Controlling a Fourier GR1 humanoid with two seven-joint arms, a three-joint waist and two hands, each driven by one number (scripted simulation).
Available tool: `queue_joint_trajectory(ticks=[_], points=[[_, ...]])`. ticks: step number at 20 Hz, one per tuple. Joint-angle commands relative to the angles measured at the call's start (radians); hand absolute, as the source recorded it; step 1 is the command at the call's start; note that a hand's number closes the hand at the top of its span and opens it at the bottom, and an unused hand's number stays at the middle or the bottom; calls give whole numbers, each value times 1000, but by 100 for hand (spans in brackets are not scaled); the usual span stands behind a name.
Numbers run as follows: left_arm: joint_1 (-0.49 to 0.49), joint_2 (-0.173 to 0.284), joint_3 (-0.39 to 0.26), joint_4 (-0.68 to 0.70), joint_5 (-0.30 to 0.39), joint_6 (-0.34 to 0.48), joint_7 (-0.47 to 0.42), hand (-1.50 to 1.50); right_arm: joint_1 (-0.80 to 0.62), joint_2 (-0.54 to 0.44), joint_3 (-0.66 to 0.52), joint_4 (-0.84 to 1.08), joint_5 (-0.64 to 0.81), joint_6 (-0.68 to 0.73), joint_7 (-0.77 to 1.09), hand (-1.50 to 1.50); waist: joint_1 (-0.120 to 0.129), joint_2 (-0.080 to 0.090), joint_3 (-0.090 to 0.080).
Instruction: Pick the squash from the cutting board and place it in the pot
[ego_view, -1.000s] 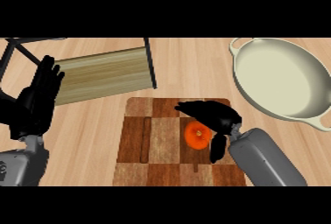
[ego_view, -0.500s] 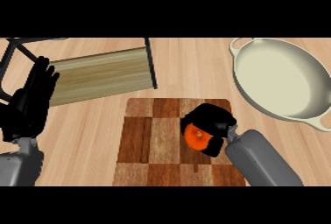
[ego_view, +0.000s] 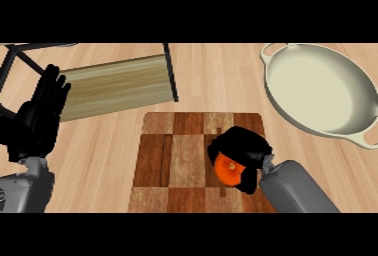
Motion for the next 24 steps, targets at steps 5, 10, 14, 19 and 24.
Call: queue_joint_trajectory(ticks=[5,10,14,19,24], points=[[60,12,46,-7,19,-18,-39,0,463,-135,167,-577,44,58,118,150,-29,-5,0],[32,10,39,16,10,-22,-38,0,640,-172,66,-824,-35,-39,103,150,-35,-1,1],[28,11,33,-27,-3,-1,-2,0,643,-60,-90,-971,-149,-74,177,150,-35,-1,2],[63,-30,14,17,-7,-8,-68,0,632,0,-289,-1107,-258,-124,210,150,-25,3,1],[45,-6,17,-18,-4,-19,-21,0,485,51,-497,-1087,-396,-68,289,150,-3,4,1]])
